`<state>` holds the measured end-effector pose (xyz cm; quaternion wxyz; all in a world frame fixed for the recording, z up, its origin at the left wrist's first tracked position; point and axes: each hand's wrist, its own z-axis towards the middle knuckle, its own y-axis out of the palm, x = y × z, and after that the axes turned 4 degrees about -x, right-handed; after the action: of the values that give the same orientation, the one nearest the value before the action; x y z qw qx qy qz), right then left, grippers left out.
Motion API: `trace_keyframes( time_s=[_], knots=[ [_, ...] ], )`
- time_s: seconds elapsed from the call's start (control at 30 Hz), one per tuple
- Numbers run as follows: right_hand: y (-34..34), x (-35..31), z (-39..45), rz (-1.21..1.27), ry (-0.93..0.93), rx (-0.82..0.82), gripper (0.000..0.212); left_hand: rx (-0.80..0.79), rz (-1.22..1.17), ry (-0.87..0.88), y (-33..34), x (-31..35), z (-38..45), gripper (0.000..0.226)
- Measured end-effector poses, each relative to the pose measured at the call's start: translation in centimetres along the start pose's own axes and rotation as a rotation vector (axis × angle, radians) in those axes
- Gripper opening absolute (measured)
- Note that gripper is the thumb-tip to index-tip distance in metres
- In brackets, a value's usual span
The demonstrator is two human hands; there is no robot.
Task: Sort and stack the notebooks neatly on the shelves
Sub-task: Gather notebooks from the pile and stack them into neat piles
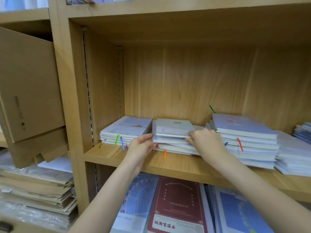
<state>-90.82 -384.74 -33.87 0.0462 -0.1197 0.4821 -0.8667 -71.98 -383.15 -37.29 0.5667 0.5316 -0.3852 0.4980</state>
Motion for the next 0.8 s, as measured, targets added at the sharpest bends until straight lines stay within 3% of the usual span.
trace_keyframes(
  time_s=[0.13, 0.33, 0.63, 0.8],
  knots=[
    [0.5, 0.7, 0.8, 0.272, 0.037, -0.131, 0.034, 0.020, -0.166, -0.046, 0.3, 0.3, 0.2, 0.028],
    [-0.2, 1.2, 0.7, 0.446, 0.043, -0.210, 0.041, 0.019, -0.370, -0.141, 0.6, 1.1, 0.4, 0.025],
    [-0.1, 1.6, 0.7, 0.510, 0.059, -0.267, 0.056, -0.090, -0.313, -0.209, 2.4, 2.9, 0.8, 0.015],
    [-0.3, 1.4, 0.4, 0.586, 0.057, -0.204, 0.050, -0.054, -0.329, -0.188, 2.8, 3.3, 0.8, 0.007]
  ],
)
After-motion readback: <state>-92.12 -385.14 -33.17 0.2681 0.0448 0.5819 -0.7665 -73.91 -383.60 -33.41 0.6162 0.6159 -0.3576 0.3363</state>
